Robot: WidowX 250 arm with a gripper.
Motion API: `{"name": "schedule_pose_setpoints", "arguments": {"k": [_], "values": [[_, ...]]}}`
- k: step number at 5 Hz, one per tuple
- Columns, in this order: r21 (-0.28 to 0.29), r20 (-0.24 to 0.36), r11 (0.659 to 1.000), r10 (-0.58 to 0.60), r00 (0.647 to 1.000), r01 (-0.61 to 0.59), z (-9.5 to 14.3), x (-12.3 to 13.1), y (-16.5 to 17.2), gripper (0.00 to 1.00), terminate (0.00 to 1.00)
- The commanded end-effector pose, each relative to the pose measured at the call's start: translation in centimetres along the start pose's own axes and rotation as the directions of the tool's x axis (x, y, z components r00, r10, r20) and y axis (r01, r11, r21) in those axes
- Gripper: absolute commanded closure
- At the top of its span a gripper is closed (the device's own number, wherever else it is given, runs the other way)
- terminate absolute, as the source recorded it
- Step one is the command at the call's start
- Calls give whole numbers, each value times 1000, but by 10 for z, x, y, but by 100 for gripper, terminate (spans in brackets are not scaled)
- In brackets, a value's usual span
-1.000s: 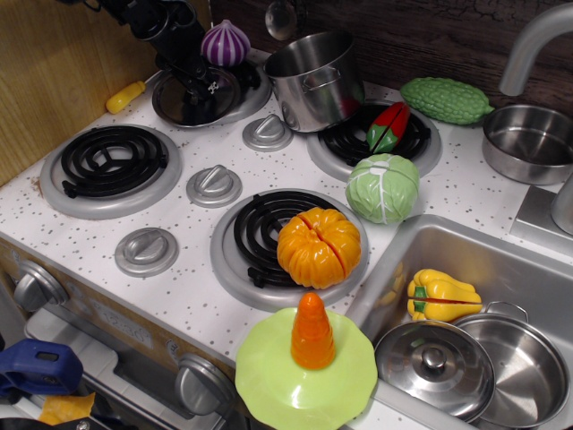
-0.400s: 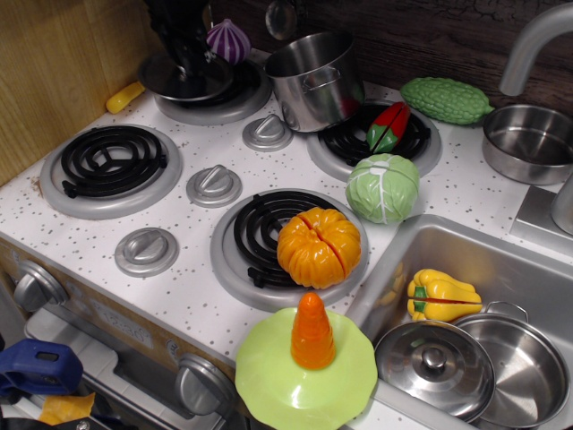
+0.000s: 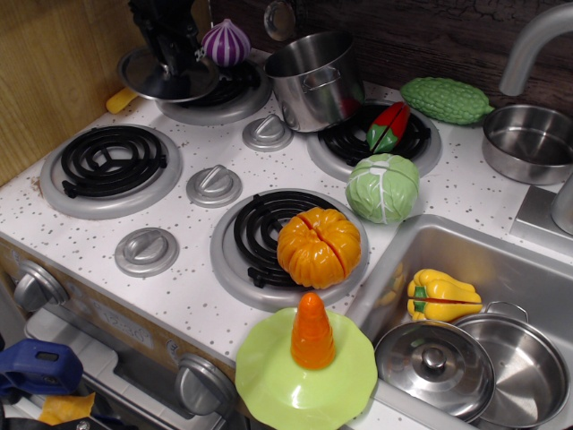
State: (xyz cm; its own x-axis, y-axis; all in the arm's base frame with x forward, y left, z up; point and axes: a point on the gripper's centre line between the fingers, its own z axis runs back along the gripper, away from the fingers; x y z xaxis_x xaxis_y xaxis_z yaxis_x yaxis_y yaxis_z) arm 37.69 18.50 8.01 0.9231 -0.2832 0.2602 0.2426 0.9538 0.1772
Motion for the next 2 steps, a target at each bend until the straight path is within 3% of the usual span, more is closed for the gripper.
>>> {"name": "schedule_pose_setpoints", "arguments": {"k": [1, 2], "values": [[84, 50, 994, 72, 996, -76, 33, -14, 2, 100, 0], [61, 59, 991, 115, 992, -119, 33, -32, 0, 100, 0]]}}
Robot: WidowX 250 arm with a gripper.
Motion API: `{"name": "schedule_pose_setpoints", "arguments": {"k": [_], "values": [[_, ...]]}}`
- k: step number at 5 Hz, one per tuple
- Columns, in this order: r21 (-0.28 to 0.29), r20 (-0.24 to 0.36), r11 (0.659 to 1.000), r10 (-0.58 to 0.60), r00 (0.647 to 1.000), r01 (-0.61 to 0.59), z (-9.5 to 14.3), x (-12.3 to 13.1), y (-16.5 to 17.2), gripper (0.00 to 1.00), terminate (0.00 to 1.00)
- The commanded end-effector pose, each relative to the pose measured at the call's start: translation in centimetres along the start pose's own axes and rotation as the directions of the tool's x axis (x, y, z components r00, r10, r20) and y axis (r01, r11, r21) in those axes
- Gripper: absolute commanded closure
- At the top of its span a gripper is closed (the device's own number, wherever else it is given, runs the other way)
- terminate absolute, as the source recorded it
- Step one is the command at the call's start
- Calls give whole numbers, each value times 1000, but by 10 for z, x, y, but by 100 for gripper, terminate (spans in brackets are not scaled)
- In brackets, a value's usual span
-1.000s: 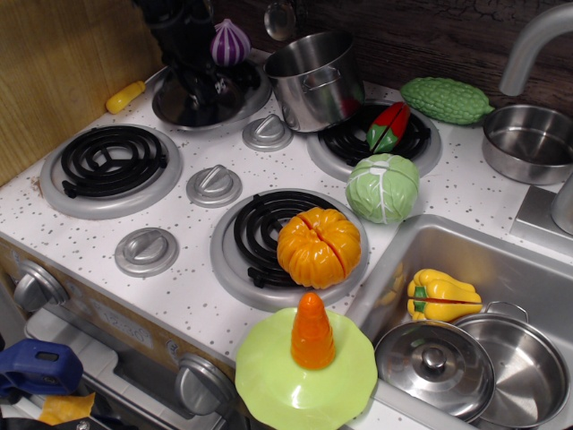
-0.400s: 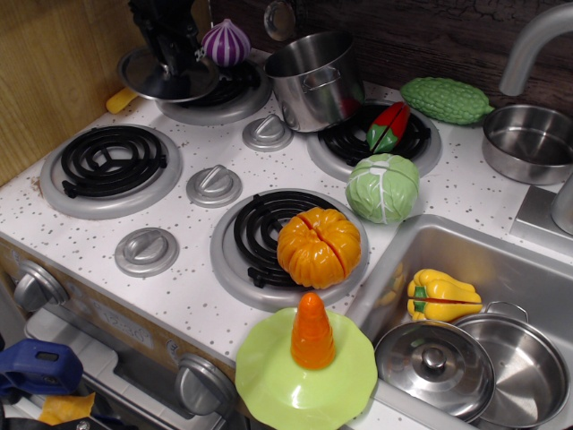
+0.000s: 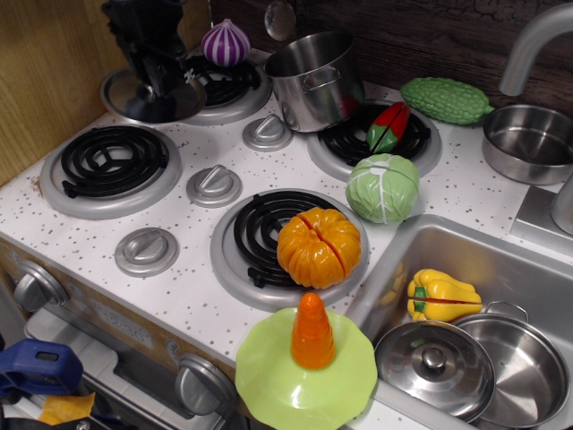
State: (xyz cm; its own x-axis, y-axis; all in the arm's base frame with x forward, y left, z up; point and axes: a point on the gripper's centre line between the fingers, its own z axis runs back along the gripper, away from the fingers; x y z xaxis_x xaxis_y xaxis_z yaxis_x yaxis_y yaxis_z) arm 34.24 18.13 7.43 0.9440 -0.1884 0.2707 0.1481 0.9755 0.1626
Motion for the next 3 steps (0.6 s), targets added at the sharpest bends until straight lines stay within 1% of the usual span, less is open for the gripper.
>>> {"name": "schedule_pose_setpoints", "arguments": {"k": [1, 2, 3], "values": [[68, 53, 997, 33, 998, -37, 27, -13, 10, 100, 0], [73, 64, 996, 44, 997, -48, 24, -32, 8, 100, 0], [83, 86, 996, 25, 996, -33, 19, -38, 9, 0, 100]]}}
